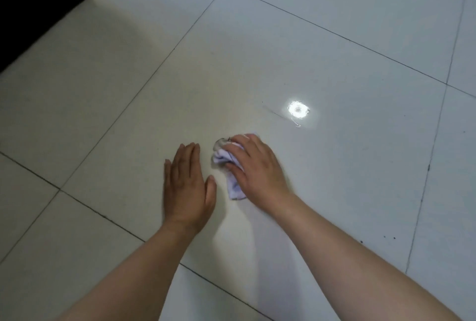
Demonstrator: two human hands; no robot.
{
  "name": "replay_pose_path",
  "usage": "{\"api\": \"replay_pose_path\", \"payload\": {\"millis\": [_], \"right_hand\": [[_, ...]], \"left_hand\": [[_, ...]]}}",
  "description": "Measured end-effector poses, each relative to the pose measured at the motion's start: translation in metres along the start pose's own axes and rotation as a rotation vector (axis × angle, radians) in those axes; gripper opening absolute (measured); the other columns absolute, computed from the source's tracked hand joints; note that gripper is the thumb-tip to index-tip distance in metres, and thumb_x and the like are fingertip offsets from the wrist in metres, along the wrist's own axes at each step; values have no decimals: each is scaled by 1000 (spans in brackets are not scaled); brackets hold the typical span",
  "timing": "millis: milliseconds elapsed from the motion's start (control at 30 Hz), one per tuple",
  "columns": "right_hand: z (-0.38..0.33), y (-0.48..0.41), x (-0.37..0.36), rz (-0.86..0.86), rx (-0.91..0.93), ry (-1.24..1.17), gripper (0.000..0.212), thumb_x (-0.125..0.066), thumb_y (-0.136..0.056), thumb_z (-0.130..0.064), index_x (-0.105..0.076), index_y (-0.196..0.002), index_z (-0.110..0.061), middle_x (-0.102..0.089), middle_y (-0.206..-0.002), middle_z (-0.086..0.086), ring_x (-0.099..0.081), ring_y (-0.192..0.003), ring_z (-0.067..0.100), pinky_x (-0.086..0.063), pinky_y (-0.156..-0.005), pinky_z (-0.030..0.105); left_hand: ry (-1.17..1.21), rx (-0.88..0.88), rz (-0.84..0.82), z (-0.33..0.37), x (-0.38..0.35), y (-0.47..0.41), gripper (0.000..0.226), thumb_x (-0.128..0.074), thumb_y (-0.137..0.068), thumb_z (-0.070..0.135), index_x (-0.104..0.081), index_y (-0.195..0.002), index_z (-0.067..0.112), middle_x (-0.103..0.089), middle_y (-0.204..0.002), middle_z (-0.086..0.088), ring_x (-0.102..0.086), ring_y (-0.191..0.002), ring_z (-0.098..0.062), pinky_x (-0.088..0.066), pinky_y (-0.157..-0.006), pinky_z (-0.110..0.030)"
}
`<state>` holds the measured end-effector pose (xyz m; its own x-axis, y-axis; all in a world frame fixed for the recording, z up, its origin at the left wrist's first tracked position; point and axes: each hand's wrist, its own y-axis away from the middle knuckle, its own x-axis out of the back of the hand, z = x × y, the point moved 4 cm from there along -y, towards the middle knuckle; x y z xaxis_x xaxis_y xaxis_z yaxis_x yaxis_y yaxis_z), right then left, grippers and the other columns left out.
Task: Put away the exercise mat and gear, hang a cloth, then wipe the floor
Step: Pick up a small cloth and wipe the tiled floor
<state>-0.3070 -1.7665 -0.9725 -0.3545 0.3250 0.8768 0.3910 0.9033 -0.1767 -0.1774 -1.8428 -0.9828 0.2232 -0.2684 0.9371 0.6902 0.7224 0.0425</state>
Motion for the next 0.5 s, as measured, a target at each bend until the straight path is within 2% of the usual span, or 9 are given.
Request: {"api": "replay_pose_path", "payload": {"millis": [67,167,267,367,500], "right_hand": [[5,-3,1,30,-45,20,35,-62,-78,-18,-61,-113,-14,-58,-117,6,-53,-107,29,-47,-83,38],[4,-27,-4,69,-217,21,36,-59,-77,-19,-61,-113,-12,-58,-120,8,-52,-109,32,-45,-90,41],[-7,-39,-12,28,-197,-13,35,-47,-86,-27,-59,-116,-13,-56,-124,7,-47,-117,31,-37,-100,41],[-6,-24,-9,-45,-89,-17,33,-56,-87,-27,-59,-118,-15,-56,-123,5,-47,-115,26,-38,-96,36],[9,26,10,37,-182,19,30,-56,-87,-22,-58,-116,-16,-56,-122,2,-49,-114,23,-38,-98,32]], "left_hand": [[-74,6,-29,0,-3,-1,71,-19,-86,41,-20,-147,6,-22,-155,-10,-17,-143,-22,0,-115,-36],[-106,6,-41,1,-6,-3,72,-8,-86,44,-10,-149,9,-8,-158,-4,-7,-145,-17,3,-115,-35],[-108,10,-62,1,-6,-4,72,-4,-85,43,-10,-149,10,-8,-158,-4,-6,-145,-16,1,-116,-36],[-109,12,-77,0,-7,-4,71,-8,-85,40,-17,-148,8,-16,-157,-6,-14,-145,-20,-7,-116,-40],[-107,-15,-104,2,-6,-4,71,-9,-86,42,-15,-148,9,-14,-157,-4,-11,-145,-18,-3,-115,-40]]}}
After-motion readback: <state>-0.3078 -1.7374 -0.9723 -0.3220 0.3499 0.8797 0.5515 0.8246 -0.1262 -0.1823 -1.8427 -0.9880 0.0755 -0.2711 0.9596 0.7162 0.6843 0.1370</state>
